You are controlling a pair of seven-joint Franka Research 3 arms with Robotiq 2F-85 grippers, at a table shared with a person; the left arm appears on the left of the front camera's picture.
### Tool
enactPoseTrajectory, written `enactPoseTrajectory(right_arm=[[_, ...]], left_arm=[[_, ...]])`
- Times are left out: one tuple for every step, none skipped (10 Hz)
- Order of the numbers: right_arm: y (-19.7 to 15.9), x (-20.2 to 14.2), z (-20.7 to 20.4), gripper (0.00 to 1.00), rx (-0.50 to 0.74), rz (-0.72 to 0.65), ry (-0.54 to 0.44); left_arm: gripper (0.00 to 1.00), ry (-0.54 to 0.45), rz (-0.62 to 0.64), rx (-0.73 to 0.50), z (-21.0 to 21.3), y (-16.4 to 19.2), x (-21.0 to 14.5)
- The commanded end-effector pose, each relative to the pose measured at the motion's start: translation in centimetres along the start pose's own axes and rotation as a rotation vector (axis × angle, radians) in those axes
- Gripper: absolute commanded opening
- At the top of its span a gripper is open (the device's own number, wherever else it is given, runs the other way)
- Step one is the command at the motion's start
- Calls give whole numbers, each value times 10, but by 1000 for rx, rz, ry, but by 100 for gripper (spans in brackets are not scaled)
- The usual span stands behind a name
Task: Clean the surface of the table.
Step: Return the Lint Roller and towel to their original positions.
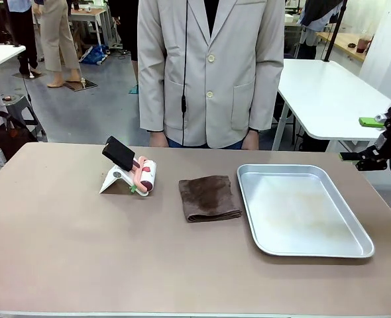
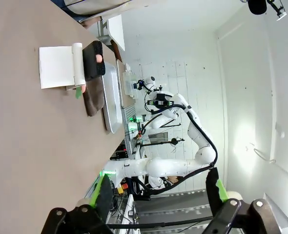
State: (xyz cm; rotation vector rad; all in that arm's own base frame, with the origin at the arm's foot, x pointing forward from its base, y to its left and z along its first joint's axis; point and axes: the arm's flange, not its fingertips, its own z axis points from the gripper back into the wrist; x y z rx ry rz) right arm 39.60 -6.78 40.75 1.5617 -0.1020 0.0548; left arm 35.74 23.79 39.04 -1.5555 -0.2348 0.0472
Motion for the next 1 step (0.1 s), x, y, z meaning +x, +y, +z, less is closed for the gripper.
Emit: enactPoseTrajectory(right_arm=[[3, 0, 0, 100, -2, 3, 16]], left_arm=[[100, 3, -6, 7, -1, -2, -3]])
